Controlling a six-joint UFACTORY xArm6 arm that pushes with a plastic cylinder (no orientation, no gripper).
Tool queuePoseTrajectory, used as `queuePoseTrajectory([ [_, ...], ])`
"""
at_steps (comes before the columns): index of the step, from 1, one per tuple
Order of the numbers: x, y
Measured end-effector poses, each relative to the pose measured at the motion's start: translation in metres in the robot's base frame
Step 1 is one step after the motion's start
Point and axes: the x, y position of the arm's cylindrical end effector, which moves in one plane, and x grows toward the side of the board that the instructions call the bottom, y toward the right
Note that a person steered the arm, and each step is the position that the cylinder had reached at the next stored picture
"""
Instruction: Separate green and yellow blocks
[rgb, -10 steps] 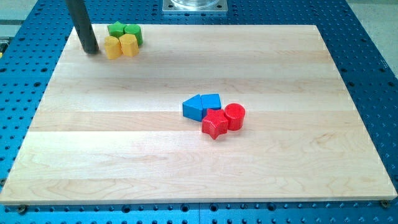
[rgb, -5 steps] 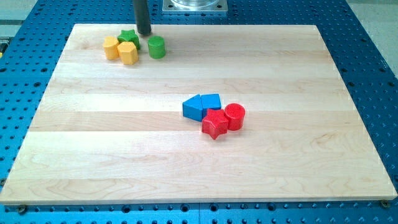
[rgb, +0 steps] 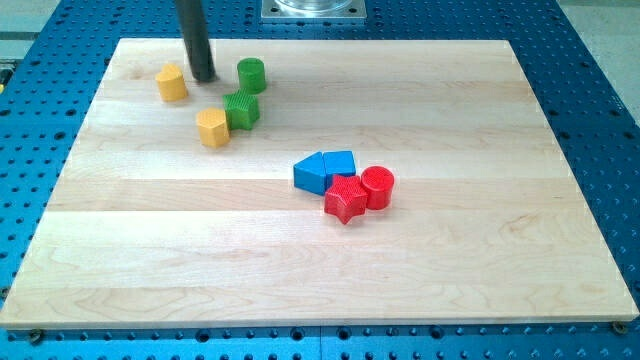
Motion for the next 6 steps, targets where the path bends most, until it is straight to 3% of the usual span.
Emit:
queuePoseTrajectory([
  [1,-0.016,-0.024],
  [2,0.045,0.006],
  [3,0.087,0.1],
  [4,0.058,0.072],
  [5,0.051,0.007],
  [6,0.034,-0.013],
])
